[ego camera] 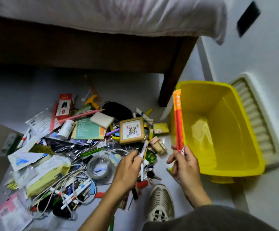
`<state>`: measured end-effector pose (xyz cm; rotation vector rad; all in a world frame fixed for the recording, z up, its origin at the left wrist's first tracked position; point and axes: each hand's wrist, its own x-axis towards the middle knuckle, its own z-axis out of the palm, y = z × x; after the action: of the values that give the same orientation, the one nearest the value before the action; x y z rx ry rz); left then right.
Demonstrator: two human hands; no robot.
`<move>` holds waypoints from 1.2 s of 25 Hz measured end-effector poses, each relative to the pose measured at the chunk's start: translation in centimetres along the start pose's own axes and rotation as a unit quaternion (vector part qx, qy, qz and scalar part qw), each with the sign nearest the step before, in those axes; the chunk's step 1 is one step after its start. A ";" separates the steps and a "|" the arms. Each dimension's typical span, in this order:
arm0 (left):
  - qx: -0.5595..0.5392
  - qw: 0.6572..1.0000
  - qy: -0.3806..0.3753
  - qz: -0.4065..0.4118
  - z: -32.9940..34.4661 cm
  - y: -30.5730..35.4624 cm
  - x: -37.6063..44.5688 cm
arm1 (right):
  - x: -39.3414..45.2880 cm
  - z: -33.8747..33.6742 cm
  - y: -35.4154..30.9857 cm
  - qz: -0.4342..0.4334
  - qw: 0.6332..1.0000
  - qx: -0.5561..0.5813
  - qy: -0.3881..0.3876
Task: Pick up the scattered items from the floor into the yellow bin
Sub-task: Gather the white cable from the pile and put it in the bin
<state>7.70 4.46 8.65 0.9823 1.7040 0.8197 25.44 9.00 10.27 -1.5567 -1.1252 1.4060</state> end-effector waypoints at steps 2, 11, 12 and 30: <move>-0.017 0.999 -0.024 0.045 2.5 5.6 1.3 | 0.1 -2.3 -1.8 -0.058 0.988 -0.068 0.124; -0.140 0.989 0.023 -0.029 5.2 7.3 4.9 | 0.3 -5.2 -3.1 -0.255 0.903 -0.322 0.124; -0.132 0.989 0.049 -0.053 4.2 5.0 4.8 | -0.1 -3.8 -1.8 -0.273 0.903 -0.318 0.091; 0.045 0.954 0.214 -0.207 -3.0 -14.2 -1.1 | 3.3 9.8 12.9 0.030 0.861 -0.501 -0.078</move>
<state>1.67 -3.13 -2.20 0.4878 2.2370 0.7101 17.41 7.46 -4.10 -2.1842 -2.1328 0.9982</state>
